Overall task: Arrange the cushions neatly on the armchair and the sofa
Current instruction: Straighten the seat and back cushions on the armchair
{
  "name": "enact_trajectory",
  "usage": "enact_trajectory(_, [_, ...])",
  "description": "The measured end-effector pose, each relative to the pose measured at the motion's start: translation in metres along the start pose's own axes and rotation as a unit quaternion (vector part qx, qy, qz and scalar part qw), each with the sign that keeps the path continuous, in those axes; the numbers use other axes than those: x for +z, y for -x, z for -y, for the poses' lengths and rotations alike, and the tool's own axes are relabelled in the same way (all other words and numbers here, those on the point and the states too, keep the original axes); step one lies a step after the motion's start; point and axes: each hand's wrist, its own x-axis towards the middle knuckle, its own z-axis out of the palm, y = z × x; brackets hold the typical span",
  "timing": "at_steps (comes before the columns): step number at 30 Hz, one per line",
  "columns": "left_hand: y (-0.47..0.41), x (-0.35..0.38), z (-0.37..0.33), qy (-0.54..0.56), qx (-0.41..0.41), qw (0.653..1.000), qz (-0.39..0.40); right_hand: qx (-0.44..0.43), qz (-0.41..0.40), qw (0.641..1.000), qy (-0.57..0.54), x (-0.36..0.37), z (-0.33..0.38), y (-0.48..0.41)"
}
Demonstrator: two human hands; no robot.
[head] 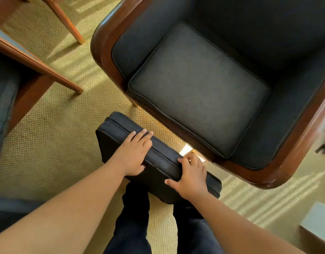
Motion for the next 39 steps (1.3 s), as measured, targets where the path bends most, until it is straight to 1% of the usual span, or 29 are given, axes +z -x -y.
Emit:
enact_trajectory(4, [0.000, -0.005, -0.001, -0.061, 0.023, 0.998, 0.025, -0.002, 0.007, 1.000, -0.017, 0.020, 0.002, 0.010])
enact_trajectory(8, [-0.020, -0.014, 0.000, -0.139, 0.080, 0.982, 0.097, -0.028, 0.015, 0.999, 0.012, 0.019, 0.000, 0.007])
enact_trajectory(10, [-0.027, -0.016, 0.002, -0.144, 0.099, 0.979, 0.106, -0.043, 0.028, 0.998, 0.027, 0.011, 0.000, 0.002])
enact_trajectory(12, [-0.031, -0.023, 0.004, -0.118, 0.105, 0.982, 0.108, -0.044, 0.040, 0.997, 0.047, 0.001, 0.002, -0.005])
enact_trajectory(14, [-0.034, -0.034, 0.005, -0.108, 0.113, 0.981, 0.113, -0.045, 0.033, 0.997, 0.056, -0.007, 0.005, -0.009])
enact_trajectory(18, [-0.038, -0.055, 0.003, -0.130, 0.144, 0.975, 0.111, -0.028, 0.009, 0.999, 0.043, -0.013, 0.007, -0.005])
enact_trajectory(21, [-0.040, -0.071, 0.000, -0.148, 0.161, 0.971, 0.092, -0.026, -0.021, 0.999, 0.020, -0.017, 0.003, 0.003])
enact_trajectory(23, [-0.046, -0.084, -0.002, -0.161, 0.166, 0.971, 0.065, -0.024, -0.043, 0.999, 0.006, -0.023, 0.001, 0.004])
enact_trajectory(25, [-0.057, -0.096, 0.001, -0.172, 0.165, 0.970, 0.040, -0.022, -0.069, 0.997, -0.004, -0.033, 0.001, -0.002])
enact_trajectory(29, [-0.085, -0.119, 0.014, -0.182, 0.139, 0.973, 0.036, -0.034, -0.109, 0.993, -0.020, -0.058, 0.006, -0.025])
enact_trajectory(31, [-0.095, -0.126, 0.025, -0.174, 0.124, 0.976, 0.035, -0.046, -0.129, 0.990, -0.022, -0.070, 0.007, -0.040])
enact_trajectory(33, [-0.102, -0.129, 0.040, -0.152, 0.107, 0.982, 0.018, -0.055, -0.143, 0.988, -0.015, -0.082, 0.004, -0.056])
enact_trajectory(35, [-0.106, -0.127, 0.052, -0.128, 0.087, 0.988, 0.013, -0.062, -0.121, 0.991, -0.015, -0.090, -0.002, -0.071])
enact_trajectory(36, [-0.111, -0.127, 0.057, -0.123, 0.079, 0.989, 0.027, -0.066, -0.105, 0.992, -0.015, -0.092, -0.005, -0.080])
enact_trajectory(38, [-0.121, -0.127, 0.062, -0.138, 0.082, 0.986, 0.055, -0.078, -0.076, 0.994, -0.016, -0.090, -0.013, -0.092])
enact_trajectory(39, [-0.127, -0.126, 0.063, -0.148, 0.093, 0.983, 0.055, -0.084, -0.065, 0.994, -0.021, -0.089, -0.016, -0.096])
